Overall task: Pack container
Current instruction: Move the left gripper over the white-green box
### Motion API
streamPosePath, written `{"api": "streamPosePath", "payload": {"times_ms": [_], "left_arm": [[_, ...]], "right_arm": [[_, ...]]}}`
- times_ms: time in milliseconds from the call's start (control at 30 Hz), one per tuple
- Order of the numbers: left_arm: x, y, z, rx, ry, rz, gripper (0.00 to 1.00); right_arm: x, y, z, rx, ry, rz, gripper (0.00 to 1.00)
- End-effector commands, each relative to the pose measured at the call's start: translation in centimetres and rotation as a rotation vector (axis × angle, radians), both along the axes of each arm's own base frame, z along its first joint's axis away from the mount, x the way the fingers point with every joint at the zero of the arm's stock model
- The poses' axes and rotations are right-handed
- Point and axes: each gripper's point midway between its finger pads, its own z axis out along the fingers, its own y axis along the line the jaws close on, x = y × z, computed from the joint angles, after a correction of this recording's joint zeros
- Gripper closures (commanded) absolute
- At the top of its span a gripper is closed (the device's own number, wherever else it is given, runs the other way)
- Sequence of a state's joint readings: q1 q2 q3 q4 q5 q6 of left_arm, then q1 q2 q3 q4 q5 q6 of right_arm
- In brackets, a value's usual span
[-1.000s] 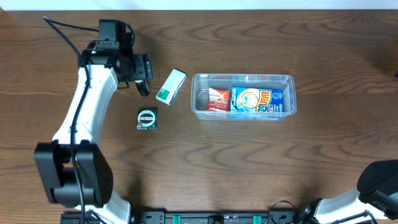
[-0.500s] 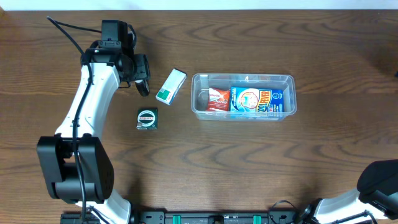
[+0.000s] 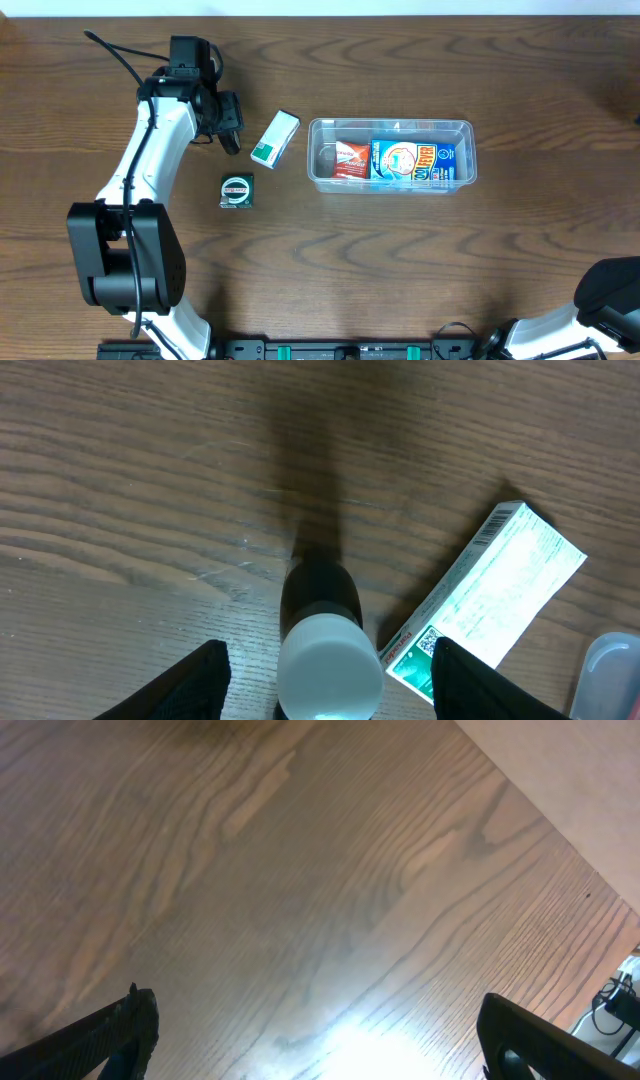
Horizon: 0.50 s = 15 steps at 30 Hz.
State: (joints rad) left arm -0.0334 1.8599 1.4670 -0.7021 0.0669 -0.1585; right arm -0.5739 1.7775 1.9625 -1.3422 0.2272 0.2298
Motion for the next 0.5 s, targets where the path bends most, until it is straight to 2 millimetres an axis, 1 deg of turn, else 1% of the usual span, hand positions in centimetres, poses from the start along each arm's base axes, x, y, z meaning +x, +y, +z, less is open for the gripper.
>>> {"api": "streamPosePath", "payload": {"times_ms": [0,133,467], "left_arm": [[0.29,0.45,-0.21,0.013,0.002,0.018,0.35],[0.26,0.45,-0.28,0.012,0.004,0.018,0.38],[0.22,0.33,-0.32,0.012,0.006,0.015,0.38]], "right_arm": [[-0.32,-0.29,0.49,-0.012,-0.006,-0.004,0.01],[-0.32,-0.29,0.49,-0.012,-0.005,-0.004,0.01],[-0.32,-0.29,0.49,-0.012,-0.006,-0.004,0.01]]}}
